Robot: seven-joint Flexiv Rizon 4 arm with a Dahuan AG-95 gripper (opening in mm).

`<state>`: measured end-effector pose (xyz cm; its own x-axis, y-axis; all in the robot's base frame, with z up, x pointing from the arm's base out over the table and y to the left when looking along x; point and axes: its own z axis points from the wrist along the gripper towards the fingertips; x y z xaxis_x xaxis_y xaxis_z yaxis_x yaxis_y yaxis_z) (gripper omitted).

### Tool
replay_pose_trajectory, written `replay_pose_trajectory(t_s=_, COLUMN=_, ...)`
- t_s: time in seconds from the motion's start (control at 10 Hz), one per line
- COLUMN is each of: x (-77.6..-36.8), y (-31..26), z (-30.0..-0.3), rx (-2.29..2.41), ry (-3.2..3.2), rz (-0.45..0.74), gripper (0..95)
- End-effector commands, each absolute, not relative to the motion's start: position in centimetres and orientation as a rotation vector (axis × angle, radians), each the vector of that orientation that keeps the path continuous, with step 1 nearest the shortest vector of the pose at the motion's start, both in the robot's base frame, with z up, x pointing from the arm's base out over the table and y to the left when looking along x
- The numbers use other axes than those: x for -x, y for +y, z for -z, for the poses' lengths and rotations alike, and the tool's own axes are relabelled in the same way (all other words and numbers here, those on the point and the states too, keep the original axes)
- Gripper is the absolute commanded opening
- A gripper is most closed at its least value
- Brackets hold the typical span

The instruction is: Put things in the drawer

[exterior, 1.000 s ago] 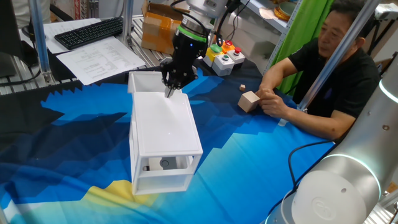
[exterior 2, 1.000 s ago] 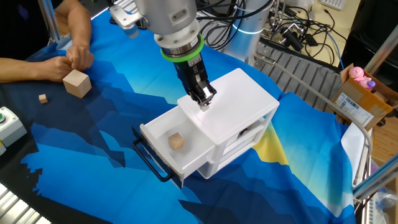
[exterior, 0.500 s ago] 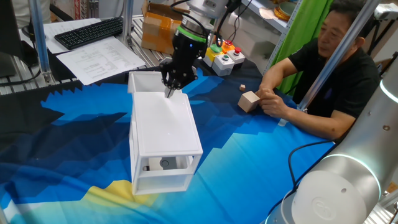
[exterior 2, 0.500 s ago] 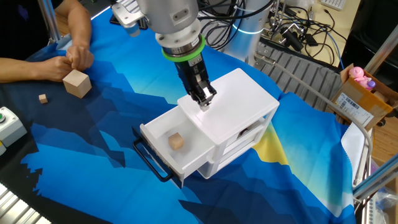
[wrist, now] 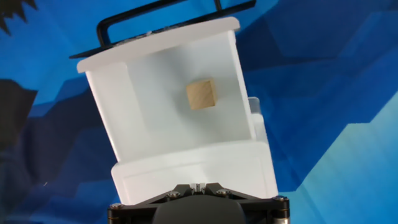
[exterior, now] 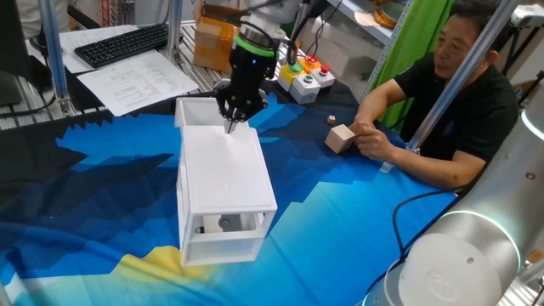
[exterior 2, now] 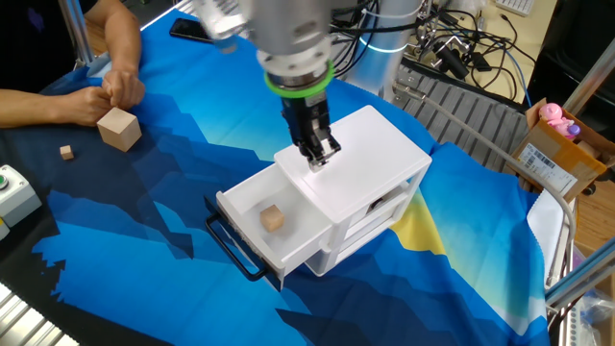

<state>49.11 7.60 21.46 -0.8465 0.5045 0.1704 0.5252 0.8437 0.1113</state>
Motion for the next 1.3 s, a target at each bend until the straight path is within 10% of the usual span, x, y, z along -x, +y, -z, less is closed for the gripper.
replay_pose_trajectory(t_s=0.1, x=-49.13, y=7.52, z=-21.47, rx=0.727, ry=-2.973, rz=0.237, gripper=0.0)
replay_pose_trajectory(t_s=1.3, x=-49.13, y=7.52, z=-21.47, rx=0.47, ry=-3.0, rz=0.166, gripper=0.0)
